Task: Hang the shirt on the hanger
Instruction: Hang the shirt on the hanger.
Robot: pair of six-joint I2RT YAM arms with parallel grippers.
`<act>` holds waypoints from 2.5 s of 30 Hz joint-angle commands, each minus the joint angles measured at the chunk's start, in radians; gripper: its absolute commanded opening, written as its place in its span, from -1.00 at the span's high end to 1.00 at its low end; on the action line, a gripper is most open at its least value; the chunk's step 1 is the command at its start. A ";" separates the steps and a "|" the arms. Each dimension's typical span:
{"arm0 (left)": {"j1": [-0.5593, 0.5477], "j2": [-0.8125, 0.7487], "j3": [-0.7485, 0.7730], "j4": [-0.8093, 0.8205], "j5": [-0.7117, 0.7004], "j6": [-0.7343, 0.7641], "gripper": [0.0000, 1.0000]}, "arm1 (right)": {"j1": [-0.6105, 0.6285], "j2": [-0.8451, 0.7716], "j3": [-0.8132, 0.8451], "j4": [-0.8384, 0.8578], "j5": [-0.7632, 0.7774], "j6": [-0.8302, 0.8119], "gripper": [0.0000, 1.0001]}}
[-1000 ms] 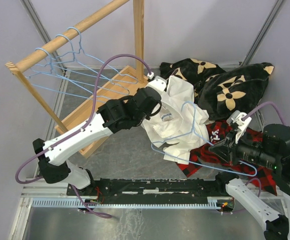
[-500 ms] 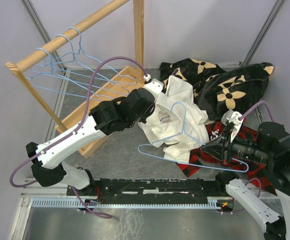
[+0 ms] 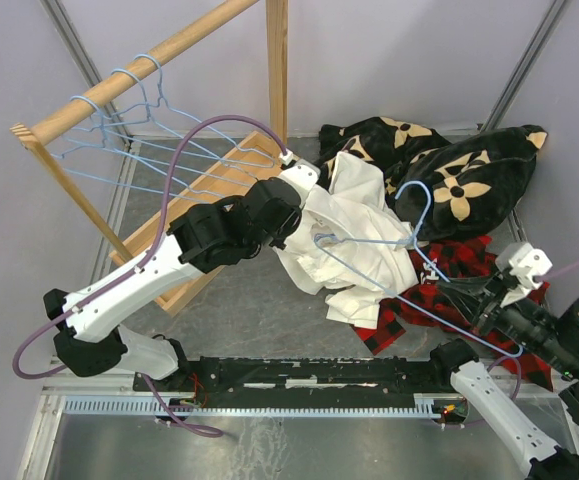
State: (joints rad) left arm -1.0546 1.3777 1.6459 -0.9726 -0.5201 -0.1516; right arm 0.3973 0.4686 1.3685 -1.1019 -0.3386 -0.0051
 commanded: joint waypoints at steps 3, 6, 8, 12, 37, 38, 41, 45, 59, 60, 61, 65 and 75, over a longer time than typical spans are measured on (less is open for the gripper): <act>0.007 -0.036 0.007 0.005 0.011 0.045 0.95 | -0.002 -0.061 -0.031 0.146 0.104 0.010 1.00; 0.007 -0.038 0.005 -0.001 0.019 0.045 0.95 | -0.003 -0.083 -0.071 0.195 0.126 0.024 1.00; 0.007 -0.042 0.001 0.000 0.035 0.044 0.95 | -0.002 -0.080 -0.100 0.219 0.118 0.029 1.00; 0.007 -0.043 -0.004 0.009 0.084 0.055 0.95 | -0.002 -0.078 -0.166 0.307 0.086 0.052 1.00; 0.004 -0.036 0.000 0.018 0.170 0.085 0.94 | -0.002 -0.089 -0.374 0.476 -0.172 0.165 1.00; 0.005 -0.040 -0.007 0.027 0.204 0.089 0.94 | -0.002 -0.097 -0.400 0.516 -0.156 0.190 1.00; 0.005 -0.053 -0.021 0.056 0.269 0.087 0.93 | -0.002 -0.101 -0.483 0.645 -0.134 0.264 1.00; 0.005 -0.063 -0.020 0.079 0.245 0.064 0.93 | -0.002 -0.094 -0.581 0.791 -0.156 0.359 1.00; 0.004 0.038 0.112 0.062 0.179 0.065 0.93 | -0.002 0.005 -0.776 1.102 -0.397 0.439 1.00; 0.004 0.050 0.128 0.065 0.186 0.065 0.93 | -0.002 0.016 -0.786 1.122 -0.396 0.444 1.00; 0.003 0.060 0.143 0.066 0.195 0.067 0.93 | -0.002 0.024 -0.798 1.143 -0.386 0.450 1.00; -0.005 0.091 0.175 0.092 0.251 0.081 0.94 | -0.002 0.059 -0.835 1.242 -0.330 0.483 1.00; -0.149 0.181 0.216 0.100 0.215 0.112 0.95 | -0.002 0.225 -0.894 1.531 -0.253 0.573 1.00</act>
State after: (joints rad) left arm -1.1412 1.5360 1.8149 -0.9424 -0.3275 -0.0826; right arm 0.3920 0.6525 0.4847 0.2359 -0.6266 0.5186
